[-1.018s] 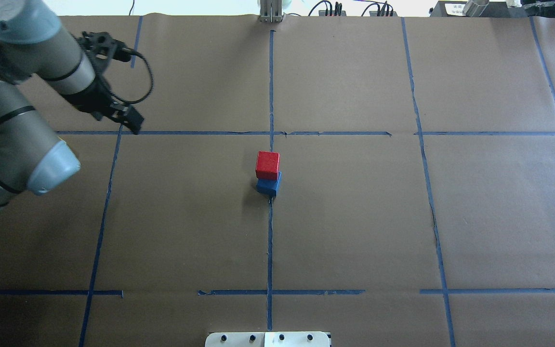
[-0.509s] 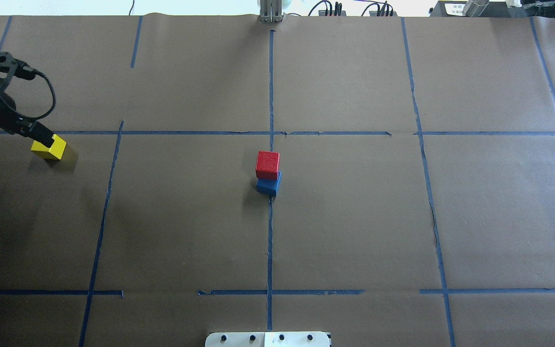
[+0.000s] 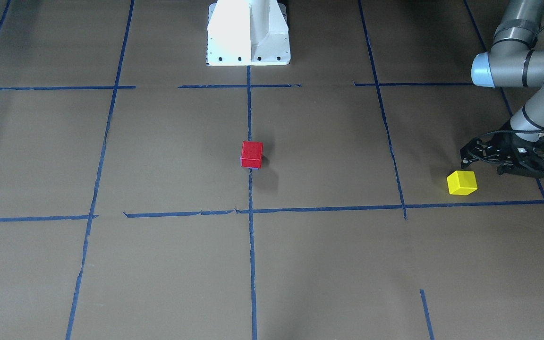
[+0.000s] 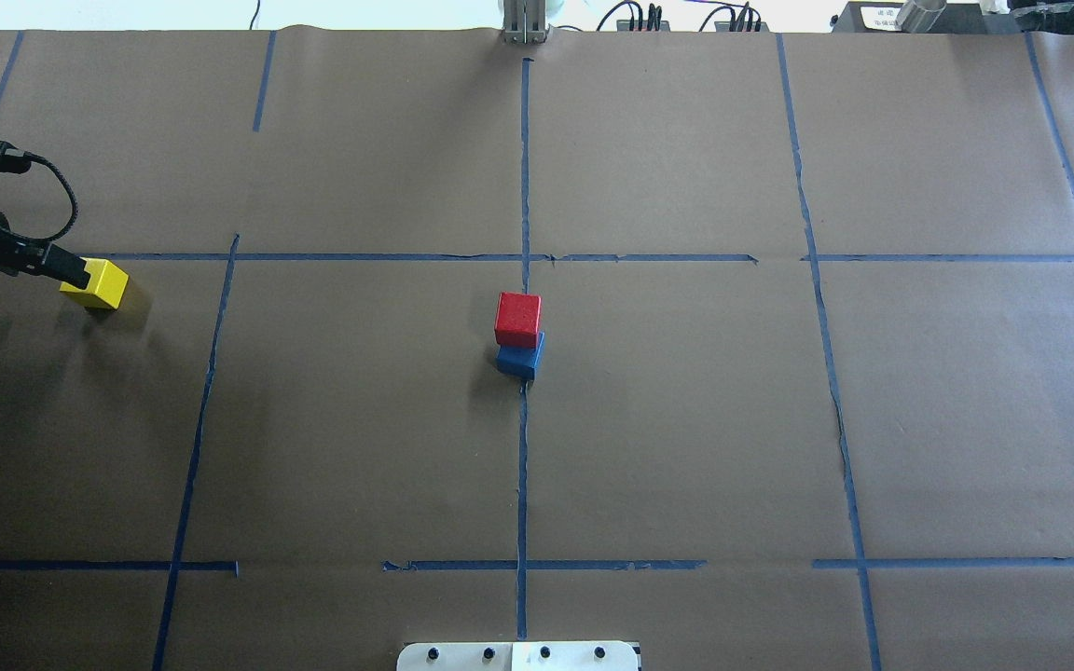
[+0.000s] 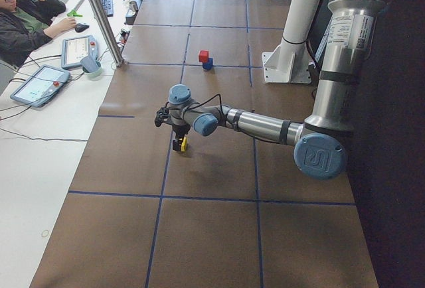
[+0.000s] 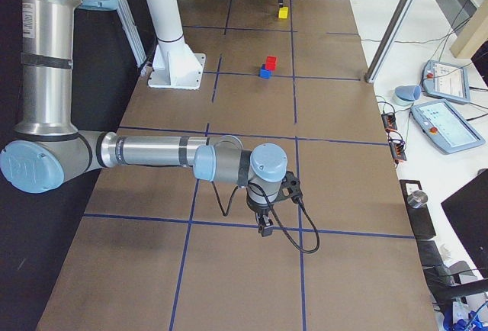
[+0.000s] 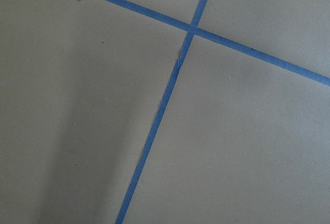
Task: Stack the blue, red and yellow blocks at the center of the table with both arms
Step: 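Lower the left gripper and grasp the yellow block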
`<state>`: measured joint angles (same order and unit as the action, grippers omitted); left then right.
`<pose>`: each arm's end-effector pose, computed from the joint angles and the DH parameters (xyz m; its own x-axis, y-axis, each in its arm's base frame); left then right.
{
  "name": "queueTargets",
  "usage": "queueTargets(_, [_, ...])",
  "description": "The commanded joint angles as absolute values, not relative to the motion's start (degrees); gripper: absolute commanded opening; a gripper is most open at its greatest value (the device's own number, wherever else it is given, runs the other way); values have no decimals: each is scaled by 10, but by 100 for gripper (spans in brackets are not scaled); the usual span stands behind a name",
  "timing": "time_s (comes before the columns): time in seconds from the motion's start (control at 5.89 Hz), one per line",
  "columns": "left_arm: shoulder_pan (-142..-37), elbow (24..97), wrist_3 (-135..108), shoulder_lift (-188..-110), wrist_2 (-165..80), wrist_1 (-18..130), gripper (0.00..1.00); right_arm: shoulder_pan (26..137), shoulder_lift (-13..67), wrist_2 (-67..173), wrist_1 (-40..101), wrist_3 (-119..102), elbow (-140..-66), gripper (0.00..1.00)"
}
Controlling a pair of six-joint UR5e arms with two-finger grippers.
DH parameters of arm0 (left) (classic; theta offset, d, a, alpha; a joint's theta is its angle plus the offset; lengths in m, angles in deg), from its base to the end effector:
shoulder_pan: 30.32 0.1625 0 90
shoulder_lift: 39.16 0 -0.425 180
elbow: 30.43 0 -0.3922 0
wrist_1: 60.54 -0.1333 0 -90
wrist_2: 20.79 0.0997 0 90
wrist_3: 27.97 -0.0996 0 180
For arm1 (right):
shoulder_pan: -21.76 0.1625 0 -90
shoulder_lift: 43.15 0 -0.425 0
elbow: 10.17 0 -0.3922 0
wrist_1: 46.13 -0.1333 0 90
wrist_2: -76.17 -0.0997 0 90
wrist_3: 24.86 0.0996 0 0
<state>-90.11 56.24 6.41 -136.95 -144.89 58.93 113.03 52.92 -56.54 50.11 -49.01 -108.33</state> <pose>0.2236 -0.5379 0.5659 0.6964 0.1622 -0.6991 -0.0294 0.9798 0.1980 0.0755 -0.4396 0.6510 0.6784 -0.3483 0.6469 0.2799 0.9366 0.2107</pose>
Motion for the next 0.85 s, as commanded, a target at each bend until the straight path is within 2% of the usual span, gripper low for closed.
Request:
queueTargets(0.0, [-890, 542, 111, -1393, -1449, 594, 98, 1131, 529, -565, 501, -490, -1083, 100])
queueTargets(0.51, [-860, 525, 113, -1394, -1447, 595, 98, 1130, 529, -565, 501, -490, -1083, 100])
queueTargets(0.68, [-857, 525, 115, -1395, -1447, 593, 89, 1130, 530, -565, 501, -490, -1083, 100])
